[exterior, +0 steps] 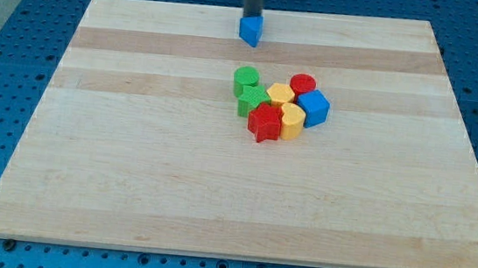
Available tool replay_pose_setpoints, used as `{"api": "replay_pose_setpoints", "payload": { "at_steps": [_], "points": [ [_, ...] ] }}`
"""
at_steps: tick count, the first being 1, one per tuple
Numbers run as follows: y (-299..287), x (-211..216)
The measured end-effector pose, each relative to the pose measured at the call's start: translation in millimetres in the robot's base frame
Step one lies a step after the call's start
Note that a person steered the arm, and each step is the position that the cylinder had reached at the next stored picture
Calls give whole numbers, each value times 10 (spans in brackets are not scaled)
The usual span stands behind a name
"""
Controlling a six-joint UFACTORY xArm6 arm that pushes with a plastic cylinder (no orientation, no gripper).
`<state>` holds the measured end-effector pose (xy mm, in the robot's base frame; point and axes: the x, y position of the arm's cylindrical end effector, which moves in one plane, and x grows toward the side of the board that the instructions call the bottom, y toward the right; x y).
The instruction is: Push the blue triangle into the group of blocks
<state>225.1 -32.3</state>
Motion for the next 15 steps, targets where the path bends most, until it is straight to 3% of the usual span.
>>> {"api": "replay_pose_setpoints", "payload": {
  "at_steps": [2, 5, 8, 12, 15],
  "points": [
    [194, 373],
    [811, 293],
    [799, 740],
    [114, 798],
    [442, 900]
  ]
}}
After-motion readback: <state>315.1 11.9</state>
